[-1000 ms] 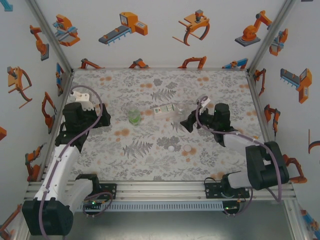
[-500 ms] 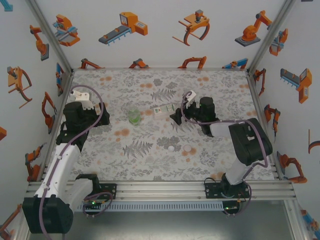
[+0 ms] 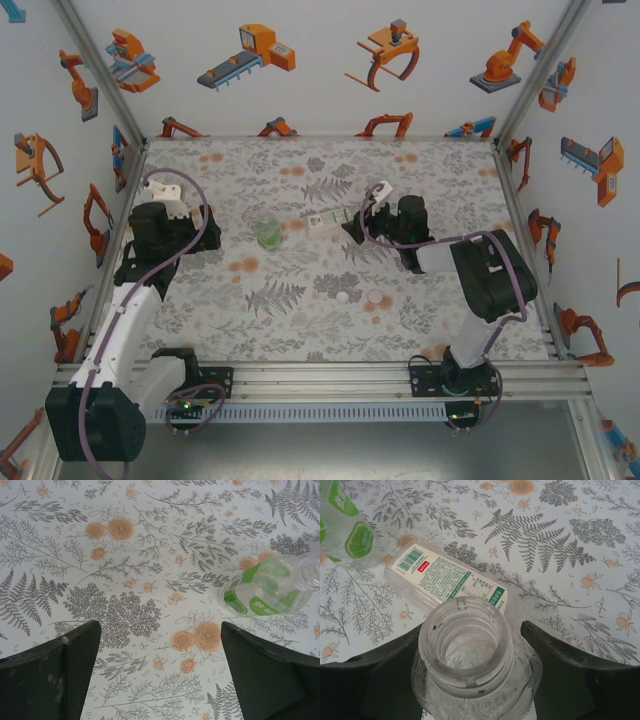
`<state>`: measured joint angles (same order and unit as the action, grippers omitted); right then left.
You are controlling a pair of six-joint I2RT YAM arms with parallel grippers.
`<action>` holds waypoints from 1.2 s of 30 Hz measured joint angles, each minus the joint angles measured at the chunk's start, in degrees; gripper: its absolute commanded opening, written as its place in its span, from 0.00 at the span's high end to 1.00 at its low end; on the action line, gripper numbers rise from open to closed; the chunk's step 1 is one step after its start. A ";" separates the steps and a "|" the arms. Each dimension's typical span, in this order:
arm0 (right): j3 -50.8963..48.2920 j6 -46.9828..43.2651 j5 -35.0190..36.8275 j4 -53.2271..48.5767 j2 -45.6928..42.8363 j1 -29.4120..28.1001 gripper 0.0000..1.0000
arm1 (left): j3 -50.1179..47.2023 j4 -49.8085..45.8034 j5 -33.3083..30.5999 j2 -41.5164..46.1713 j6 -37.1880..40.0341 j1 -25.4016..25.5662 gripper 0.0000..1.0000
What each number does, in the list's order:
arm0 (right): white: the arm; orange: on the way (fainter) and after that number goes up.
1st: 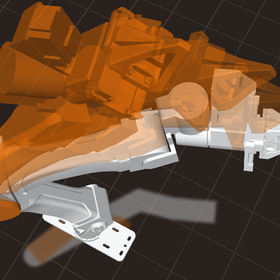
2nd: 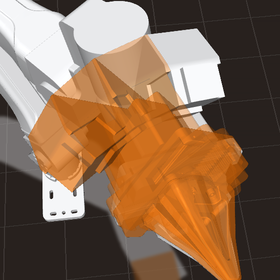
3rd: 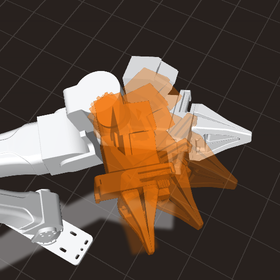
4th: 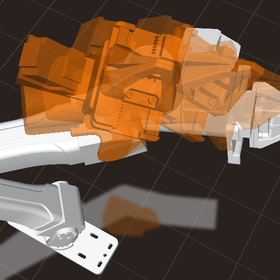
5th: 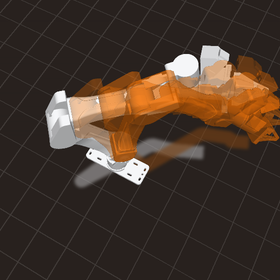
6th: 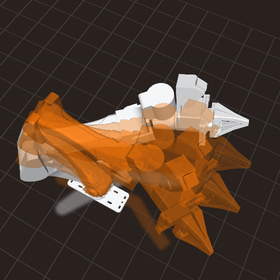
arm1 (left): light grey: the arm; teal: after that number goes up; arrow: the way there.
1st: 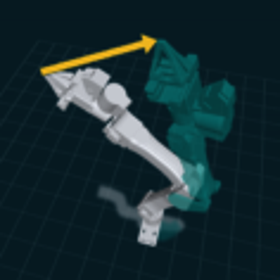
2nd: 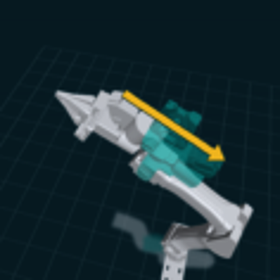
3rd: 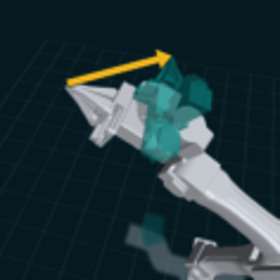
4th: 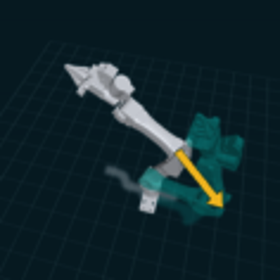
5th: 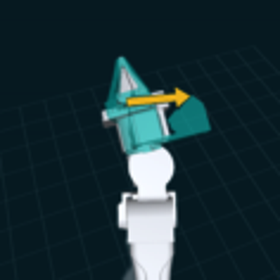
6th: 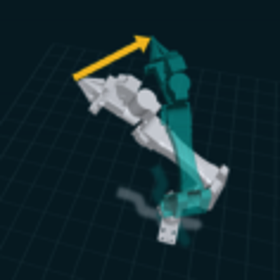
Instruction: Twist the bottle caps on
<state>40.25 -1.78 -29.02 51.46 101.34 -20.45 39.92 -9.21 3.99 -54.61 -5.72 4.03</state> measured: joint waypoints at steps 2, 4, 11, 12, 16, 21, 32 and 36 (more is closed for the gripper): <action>-0.04 0.26 0.17 0.11 -0.04 0.00 0.46 | 0.00 0.00 0.15 0.07 -0.17 0.00 0.03; -0.52 0.44 0.35 0.28 -0.48 0.00 0.47 | 0.00 -0.02 0.17 0.28 -0.44 0.02 0.03; -3.15 1.84 1.01 -1.73 -7.58 0.00 0.51 | 0.00 -0.83 2.16 3.67 -2.58 0.57 0.02; -3.19 2.05 1.25 -2.62 -9.14 0.00 0.52 | 0.00 -0.66 3.06 4.33 -3.08 0.92 0.02; -3.13 2.99 1.40 -8.11 -16.15 0.00 0.53 | 0.24 0.24 5.46 5.68 -4.48 4.15 0.03; -0.66 3.04 -0.02 -22.91 -24.68 -0.02 0.55 | 2.80 1.51 9.22 3.93 -5.55 11.30 0.03; 11.74 4.63 -7.08 -48.43 -37.24 -0.28 0.63 | 8.39 12.81 22.60 -4.57 -7.82 23.87 0.03; 15.15 7.28 -10.43 -51.45 -40.00 -0.28 0.65 | 8.39 18.58 26.43 -5.46 -7.37 27.96 0.03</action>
<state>55.40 5.50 -39.44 0.01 61.34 -20.73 48.31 9.37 30.41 -60.07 -13.08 31.99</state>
